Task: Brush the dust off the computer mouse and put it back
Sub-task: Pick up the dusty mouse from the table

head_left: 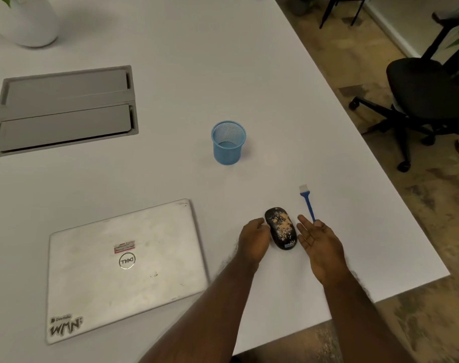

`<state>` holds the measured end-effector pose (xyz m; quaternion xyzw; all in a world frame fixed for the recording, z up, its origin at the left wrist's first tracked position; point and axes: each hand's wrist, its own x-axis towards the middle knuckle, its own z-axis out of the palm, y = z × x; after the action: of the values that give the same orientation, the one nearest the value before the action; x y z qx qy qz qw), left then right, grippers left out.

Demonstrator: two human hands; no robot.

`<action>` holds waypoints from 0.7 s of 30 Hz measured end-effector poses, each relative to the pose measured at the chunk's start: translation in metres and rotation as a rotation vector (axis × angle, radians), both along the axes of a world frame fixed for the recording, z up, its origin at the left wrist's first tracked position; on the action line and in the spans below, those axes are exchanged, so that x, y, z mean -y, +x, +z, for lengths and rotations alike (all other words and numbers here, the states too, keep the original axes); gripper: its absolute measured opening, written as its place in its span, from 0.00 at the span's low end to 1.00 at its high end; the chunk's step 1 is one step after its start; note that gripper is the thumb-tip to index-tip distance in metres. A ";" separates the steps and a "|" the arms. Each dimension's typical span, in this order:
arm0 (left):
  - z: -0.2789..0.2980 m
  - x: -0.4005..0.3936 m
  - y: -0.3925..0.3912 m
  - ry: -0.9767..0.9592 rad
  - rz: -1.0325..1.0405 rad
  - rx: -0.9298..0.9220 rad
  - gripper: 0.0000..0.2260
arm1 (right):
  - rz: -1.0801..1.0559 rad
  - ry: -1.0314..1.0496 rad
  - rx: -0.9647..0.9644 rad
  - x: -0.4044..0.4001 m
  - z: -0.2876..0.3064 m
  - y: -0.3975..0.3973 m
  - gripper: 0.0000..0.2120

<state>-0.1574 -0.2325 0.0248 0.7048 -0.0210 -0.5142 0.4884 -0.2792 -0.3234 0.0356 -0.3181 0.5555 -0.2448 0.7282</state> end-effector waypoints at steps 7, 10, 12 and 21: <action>-0.006 0.011 -0.010 0.009 0.108 -0.064 0.13 | -0.011 -0.009 -0.060 -0.005 0.005 0.017 0.06; -0.008 0.014 -0.011 0.010 0.136 -0.074 0.14 | -0.021 -0.007 -0.069 -0.004 0.002 0.016 0.04; -0.010 0.016 -0.013 0.017 0.134 -0.062 0.15 | -0.019 -0.013 -0.077 -0.004 0.000 0.014 0.05; -0.020 0.021 -0.015 0.071 0.079 0.080 0.14 | -0.014 -0.047 -0.129 -0.007 -0.002 0.009 0.10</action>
<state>-0.1724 -0.2535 0.0047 0.7419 0.0054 -0.4664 0.4817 -0.2699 -0.3168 0.0338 -0.3465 0.5975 -0.2418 0.6815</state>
